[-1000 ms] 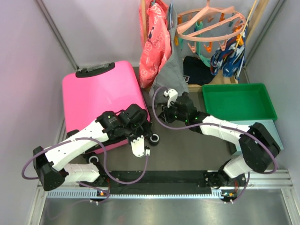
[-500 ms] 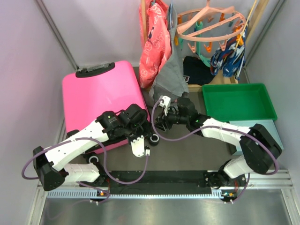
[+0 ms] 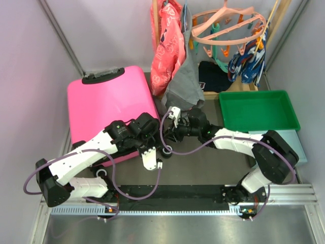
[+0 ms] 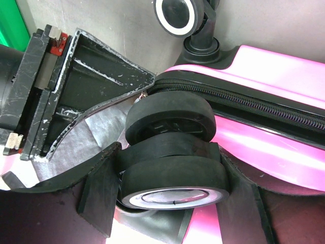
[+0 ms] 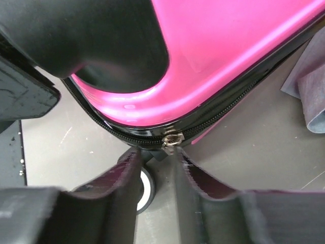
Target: Open, take out, and arrange the luggage
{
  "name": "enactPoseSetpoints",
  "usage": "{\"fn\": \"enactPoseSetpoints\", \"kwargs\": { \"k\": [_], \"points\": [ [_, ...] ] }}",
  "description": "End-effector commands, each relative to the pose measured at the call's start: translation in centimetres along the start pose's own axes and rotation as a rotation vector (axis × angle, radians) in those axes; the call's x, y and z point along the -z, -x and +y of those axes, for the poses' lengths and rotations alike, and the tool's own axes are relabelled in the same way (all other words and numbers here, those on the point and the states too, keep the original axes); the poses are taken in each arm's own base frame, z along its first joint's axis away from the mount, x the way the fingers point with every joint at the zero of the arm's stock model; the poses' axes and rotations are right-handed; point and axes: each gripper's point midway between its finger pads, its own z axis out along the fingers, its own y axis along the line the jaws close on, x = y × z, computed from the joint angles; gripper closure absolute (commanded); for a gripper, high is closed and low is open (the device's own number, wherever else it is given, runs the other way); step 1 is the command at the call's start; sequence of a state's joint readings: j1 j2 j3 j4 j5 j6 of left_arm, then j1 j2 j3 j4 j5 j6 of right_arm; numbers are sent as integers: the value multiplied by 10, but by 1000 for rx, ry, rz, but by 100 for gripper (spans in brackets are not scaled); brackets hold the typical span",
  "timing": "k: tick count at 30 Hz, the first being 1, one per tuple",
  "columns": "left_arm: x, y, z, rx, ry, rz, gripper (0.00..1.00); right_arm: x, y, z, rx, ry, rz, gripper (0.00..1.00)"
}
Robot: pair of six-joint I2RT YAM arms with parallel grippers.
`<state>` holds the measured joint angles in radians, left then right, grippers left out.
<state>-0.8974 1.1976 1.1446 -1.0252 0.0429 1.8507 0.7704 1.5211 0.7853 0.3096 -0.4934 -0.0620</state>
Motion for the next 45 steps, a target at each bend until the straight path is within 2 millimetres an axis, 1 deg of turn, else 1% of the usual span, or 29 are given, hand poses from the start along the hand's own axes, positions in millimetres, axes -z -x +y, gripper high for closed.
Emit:
{"fn": "enactPoseSetpoints", "kwargs": {
  "k": [1, 2, 4, 7, 9, 11, 14, 15, 16, 17, 19, 21, 22, 23, 26, 27, 28, 31, 32, 33, 34, 37, 40, 41, 43, 44, 45],
  "points": [
    [31, 3, 15, 75, 98, -13, 100, -7, 28, 0, 67, 18, -82, 76],
    [32, 3, 15, 75, 99, -13, 100, -8, 27, -1, 65, 15, -82, 79],
    [31, 2, 15, 76, 97, -12, 100, -9, 30, -3, 65, 1, -97, 80],
    [31, 2, 15, 76, 97, -12, 100, -10, 33, -11, 63, -43, -111, 87],
    [32, 2, 15, 73, 99, -11, 100, -11, 33, -16, 59, -65, -108, 87],
    [31, 2, 14, 73, 96, -10, 100, -12, 34, -19, 53, -73, -108, 85],
    [32, 2, 14, 76, 97, -10, 100, -14, 32, -22, 46, -86, -103, 83],
    [32, 2, 15, 75, 99, -11, 100, -15, 31, -22, 45, -84, -101, 80],
    [31, 2, 14, 76, 96, -12, 100, -17, 29, -22, 43, -78, -95, 73],
    [31, 2, 15, 75, 96, -12, 100, -18, 29, -21, 43, -73, -95, 71],
    [31, 3, 15, 75, 98, -13, 100, -20, 30, -19, 42, -55, -102, 68],
    [32, 2, 15, 73, 100, -11, 100, -22, 29, -20, 39, -56, -104, 71],
    [32, 2, 16, 73, 100, -11, 100, -22, 30, -20, 38, -58, -109, 77],
    [32, 2, 16, 73, 100, -9, 100, -22, 30, -20, 37, -58, -110, 80],
    [33, 2, 18, 70, 105, -10, 100, -23, 32, -17, 38, -38, -116, 88],
    [32, 2, 17, 68, 102, -12, 100, -23, 31, -18, 37, -43, -114, 90],
    [33, 2, 18, 68, 107, -14, 100, -23, 31, -19, 35, -49, -116, 95],
    [35, 3, 18, 69, 108, -15, 100, -22, 26, -27, 21, -98, -111, 100],
    [36, 3, 17, 71, 108, -15, 100, -21, 25, -30, 13, -118, -110, 100],
    [36, 4, 16, 69, 107, -18, 100, -19, 25, -40, 3, -161, -108, 100],
    [36, 4, 15, 71, 103, -20, 100, -19, 23, -45, -11, -180, -101, 100],
    [37, 5, 14, 74, 104, -24, 100, -18, 26, -56, -19, -221, -94, 100],
    [37, 7, 14, 75, 103, -33, 100, -18, 36, -61, -51, -253, -105, 100],
    [38, 8, 15, 78, 106, -36, 100, -18, 42, -65, -51, -272, -112, 100],
    [38, 9, 14, 81, 106, -42, 100, -17, 42, -74, -64, -320, -97, 100],
    [38, 9, 14, 84, 105, -44, 100, -19, 50, -79, -63, -331, -103, 100],
    [37, 9, 14, 86, 103, -45, 100, -21, 50, -81, -70, -343, -92, 100]
  ]
}}
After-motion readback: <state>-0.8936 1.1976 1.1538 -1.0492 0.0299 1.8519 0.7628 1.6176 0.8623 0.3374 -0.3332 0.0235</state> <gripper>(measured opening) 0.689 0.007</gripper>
